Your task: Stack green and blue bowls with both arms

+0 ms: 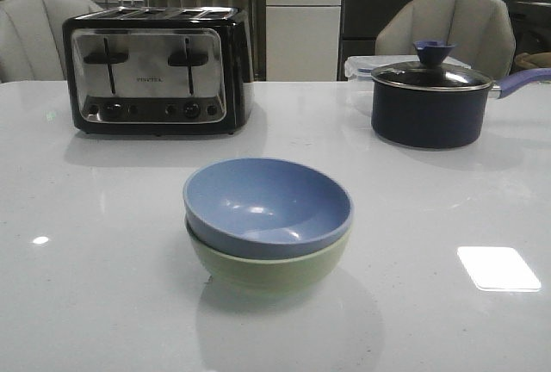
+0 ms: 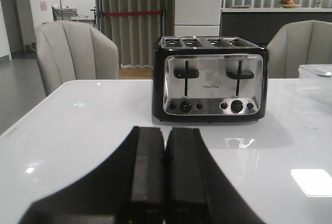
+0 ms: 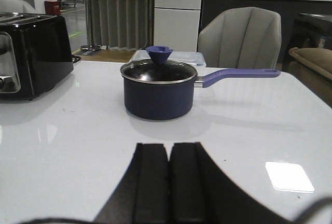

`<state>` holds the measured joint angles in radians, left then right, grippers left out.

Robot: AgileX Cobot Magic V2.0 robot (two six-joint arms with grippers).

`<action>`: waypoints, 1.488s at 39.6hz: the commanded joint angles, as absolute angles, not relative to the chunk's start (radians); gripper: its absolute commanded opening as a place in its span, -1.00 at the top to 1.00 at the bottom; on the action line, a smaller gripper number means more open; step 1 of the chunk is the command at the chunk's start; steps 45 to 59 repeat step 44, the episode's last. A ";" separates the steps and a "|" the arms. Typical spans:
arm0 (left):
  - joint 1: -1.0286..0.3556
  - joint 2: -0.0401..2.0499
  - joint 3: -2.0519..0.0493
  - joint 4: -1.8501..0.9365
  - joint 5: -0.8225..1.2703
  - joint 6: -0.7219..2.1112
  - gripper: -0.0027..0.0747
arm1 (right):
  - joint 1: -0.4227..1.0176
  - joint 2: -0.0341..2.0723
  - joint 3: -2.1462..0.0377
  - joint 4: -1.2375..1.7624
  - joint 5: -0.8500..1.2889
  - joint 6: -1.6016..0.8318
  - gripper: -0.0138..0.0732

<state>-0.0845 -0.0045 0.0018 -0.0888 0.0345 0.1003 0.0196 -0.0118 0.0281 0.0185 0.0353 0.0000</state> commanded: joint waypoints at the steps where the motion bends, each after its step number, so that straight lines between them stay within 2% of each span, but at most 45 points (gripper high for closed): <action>1: -0.091 -0.025 0.008 -0.096 -0.059 0.090 0.69 | 0.020 -0.031 0.025 0.009 -0.063 0.000 0.55; 59: -0.091 -0.025 0.008 -0.096 -0.059 0.090 0.69 | 0.026 -0.031 0.025 0.000 -0.067 0.011 0.55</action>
